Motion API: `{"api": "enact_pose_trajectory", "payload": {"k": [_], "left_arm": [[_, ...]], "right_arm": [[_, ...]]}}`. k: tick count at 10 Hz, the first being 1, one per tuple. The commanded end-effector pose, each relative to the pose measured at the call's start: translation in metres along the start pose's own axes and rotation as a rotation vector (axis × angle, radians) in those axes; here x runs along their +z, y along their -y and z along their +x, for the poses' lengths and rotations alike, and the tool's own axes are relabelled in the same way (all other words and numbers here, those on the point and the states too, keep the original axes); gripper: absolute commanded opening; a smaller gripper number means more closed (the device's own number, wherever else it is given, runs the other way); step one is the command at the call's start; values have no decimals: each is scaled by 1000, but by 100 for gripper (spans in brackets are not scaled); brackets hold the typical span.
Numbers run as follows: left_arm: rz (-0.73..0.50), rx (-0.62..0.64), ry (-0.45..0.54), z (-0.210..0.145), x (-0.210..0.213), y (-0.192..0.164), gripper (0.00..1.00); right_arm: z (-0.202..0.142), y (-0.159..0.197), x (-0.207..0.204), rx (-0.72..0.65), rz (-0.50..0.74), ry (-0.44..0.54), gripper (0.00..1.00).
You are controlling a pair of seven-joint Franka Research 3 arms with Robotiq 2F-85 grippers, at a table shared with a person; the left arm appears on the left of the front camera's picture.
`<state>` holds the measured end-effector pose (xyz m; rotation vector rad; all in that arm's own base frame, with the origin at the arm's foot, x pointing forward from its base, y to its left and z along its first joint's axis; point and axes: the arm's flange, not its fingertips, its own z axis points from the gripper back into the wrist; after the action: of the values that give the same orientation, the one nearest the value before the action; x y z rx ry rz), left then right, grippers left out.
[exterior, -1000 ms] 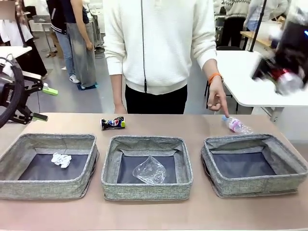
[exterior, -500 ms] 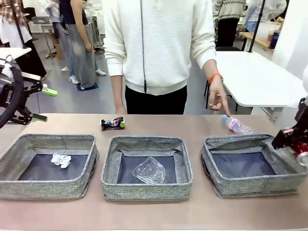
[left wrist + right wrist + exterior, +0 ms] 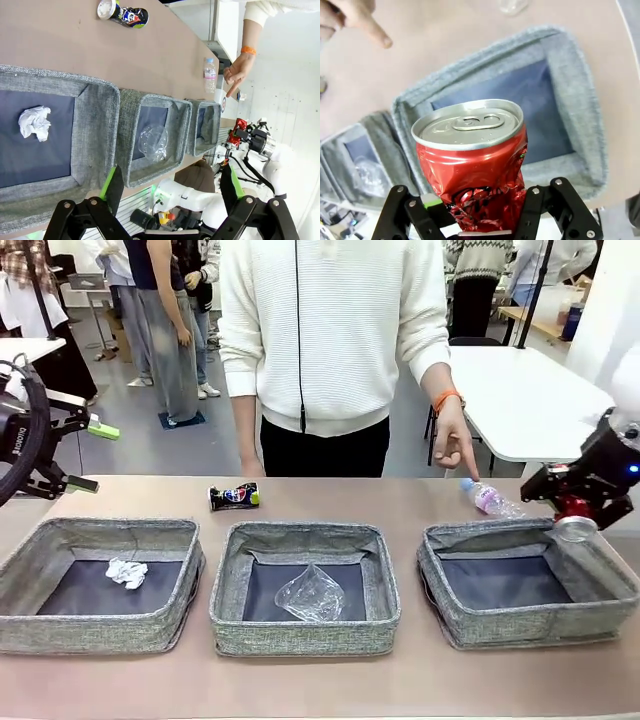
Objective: Sort the waste into the appropriate baskets.
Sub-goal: Place the picked waste into the Fabric basket indicated by the person.
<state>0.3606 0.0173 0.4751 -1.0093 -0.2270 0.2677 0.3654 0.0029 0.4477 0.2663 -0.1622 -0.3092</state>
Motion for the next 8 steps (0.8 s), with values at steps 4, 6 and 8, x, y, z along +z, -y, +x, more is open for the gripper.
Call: {"api": "enact_pose_trajectory", "payload": {"k": [4, 6, 8], "left_arm": [[-29, -14, 4, -1, -2, -1, 100], [-29, -14, 4, -1, -2, -1, 100], [-29, -14, 4, -1, -2, -1, 100]], "right_arm": [[4, -10, -3, 11, 25, 8, 67], [4, -16, 3, 25, 30, 20, 69], [5, -20, 9, 29, 36, 38, 100]]}}
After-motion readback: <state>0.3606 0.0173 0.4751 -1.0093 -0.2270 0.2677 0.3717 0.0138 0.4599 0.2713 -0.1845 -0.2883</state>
